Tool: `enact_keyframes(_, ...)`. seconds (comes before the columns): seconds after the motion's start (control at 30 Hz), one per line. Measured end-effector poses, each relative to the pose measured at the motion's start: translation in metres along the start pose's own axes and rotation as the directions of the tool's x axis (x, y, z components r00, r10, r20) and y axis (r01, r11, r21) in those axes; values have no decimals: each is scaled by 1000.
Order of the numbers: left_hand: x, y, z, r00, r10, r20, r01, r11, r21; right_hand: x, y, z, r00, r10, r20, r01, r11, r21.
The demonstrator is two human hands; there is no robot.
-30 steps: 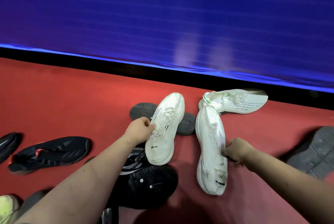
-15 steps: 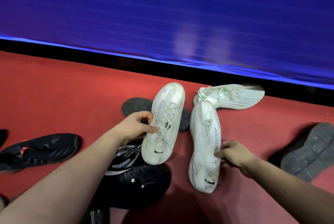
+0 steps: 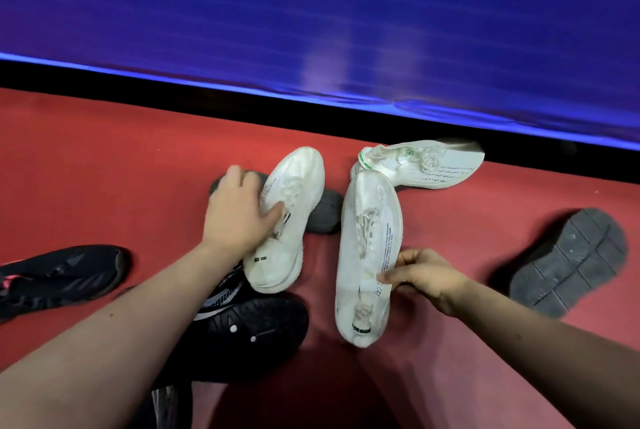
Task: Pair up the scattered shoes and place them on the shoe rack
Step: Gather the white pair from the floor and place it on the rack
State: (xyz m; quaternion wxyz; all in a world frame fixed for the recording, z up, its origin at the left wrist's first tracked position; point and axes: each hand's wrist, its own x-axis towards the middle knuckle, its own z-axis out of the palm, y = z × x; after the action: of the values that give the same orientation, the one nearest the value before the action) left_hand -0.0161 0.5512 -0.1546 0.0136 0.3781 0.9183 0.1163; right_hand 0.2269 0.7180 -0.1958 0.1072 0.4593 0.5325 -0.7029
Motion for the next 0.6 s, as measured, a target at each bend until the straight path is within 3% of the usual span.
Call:
enact_keyframes(0.07,-6,31,-4,982,145,121,-140,989,-52,-1,0,0,1000,-9,-5,9,1000,-27)
enact_keyframes(0.13,-20,62,6,900,185,394,-155,982,-106,-3,-1,1,1000,-21,-11,20,999,-50)
enact_keyframes(0.17,-29,75,13,862,206,464,-196,978,-71,-4,-1,2,1000,-26,-8,25,998,-50)
enact_keyframes(0.27,-47,96,27,845,254,471,-297,955,18,-7,-3,5,998,-55,38,55,998,-15)
enact_keyframes(0.6,-53,101,40,862,203,465,-225,974,-8,-5,-2,-1,994,-82,76,84,996,-21)
